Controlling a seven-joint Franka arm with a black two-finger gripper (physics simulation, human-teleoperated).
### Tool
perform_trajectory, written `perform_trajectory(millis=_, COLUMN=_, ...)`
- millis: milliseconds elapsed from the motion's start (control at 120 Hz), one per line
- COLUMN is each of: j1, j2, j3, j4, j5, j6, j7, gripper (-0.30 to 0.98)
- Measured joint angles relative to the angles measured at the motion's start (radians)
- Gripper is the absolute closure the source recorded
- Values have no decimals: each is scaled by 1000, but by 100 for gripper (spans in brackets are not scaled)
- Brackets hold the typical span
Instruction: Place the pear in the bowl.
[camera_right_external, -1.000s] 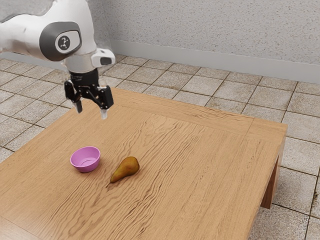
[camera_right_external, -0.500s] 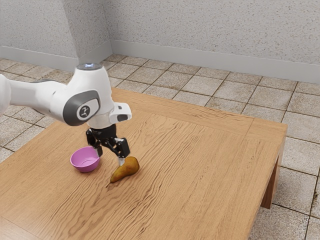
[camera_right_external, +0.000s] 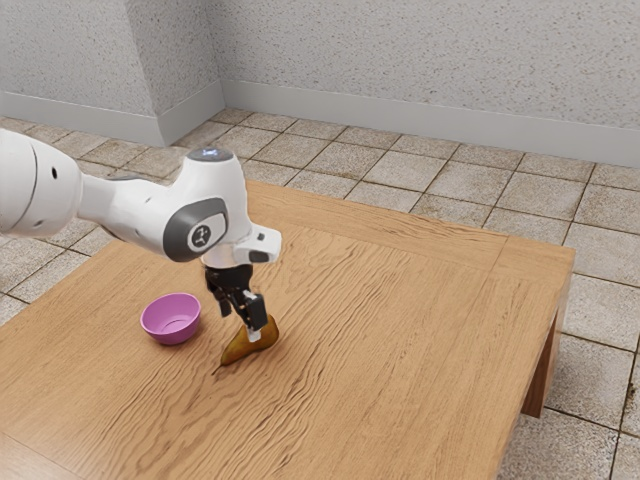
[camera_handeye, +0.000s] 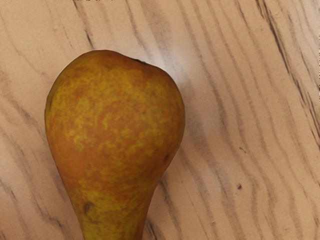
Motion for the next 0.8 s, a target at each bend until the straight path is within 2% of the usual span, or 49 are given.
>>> perform_trajectory(millis=342, j1=-1, j2=78, j3=1, j4=46, j5=5, j6=67, j7=135, gripper=0)
perform_trajectory(millis=800, j1=0, j2=180, j3=12, j4=114, j5=7, j6=92, j7=229, gripper=0)
